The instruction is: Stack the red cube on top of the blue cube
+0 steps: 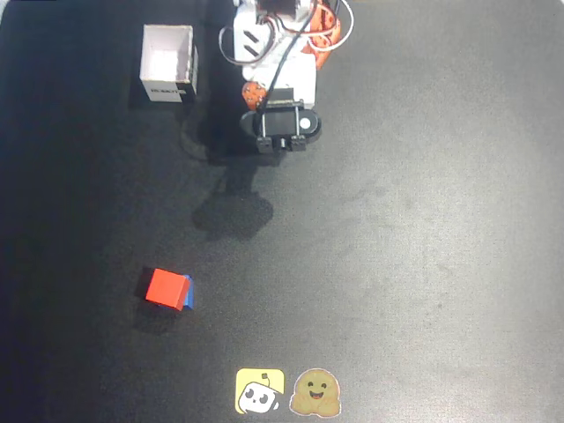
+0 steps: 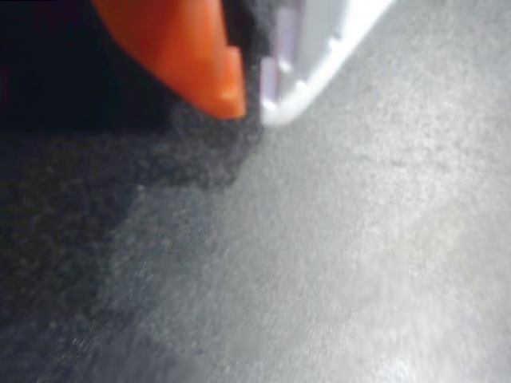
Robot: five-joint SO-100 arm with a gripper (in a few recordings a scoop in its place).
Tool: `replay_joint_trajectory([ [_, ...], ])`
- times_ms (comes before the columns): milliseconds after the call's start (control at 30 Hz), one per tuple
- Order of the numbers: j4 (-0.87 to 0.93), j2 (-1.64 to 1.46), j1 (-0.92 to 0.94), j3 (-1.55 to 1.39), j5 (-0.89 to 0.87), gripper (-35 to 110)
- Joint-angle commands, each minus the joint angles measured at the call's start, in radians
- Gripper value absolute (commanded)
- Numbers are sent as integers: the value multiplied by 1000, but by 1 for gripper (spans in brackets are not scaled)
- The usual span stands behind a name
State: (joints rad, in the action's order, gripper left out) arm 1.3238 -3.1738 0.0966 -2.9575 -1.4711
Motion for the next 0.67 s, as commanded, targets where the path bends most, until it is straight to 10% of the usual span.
replay_joint_trajectory([
  [0, -5, 3, 3, 3, 9, 0],
  [633, 3, -21, 8, 3, 40, 0],
])
